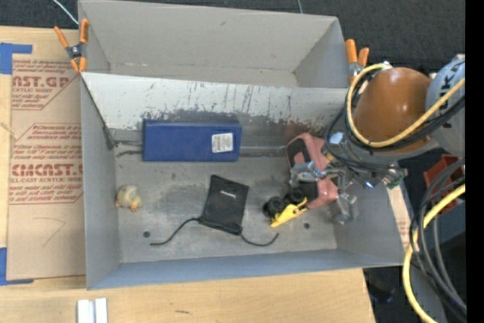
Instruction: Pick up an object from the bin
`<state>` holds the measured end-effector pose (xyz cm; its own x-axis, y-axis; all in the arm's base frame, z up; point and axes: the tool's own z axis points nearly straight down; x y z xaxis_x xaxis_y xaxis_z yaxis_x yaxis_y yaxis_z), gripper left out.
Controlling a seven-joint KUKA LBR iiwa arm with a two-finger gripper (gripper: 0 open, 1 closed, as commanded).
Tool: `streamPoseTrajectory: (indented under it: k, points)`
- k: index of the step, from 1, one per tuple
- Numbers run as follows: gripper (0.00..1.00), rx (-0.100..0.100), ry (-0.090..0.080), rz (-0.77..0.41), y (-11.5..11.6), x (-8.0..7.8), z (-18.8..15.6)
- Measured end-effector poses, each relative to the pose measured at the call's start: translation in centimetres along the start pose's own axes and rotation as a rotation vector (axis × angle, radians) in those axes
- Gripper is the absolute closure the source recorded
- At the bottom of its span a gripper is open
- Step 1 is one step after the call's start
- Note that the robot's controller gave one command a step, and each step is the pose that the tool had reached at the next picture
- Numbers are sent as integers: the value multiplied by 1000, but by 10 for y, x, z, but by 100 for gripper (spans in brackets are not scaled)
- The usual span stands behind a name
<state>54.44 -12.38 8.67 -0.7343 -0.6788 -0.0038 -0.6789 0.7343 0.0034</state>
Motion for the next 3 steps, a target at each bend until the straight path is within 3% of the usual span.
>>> streamPoseTrajectory:
  k: [1, 2, 3]
  points:
    - [100, 3, -2, -273, 50, -21, 17]
    - [100, 3, -2, -273, 50, -21, 17]
    - [100, 2, -4, -229, 65, -23, -108]
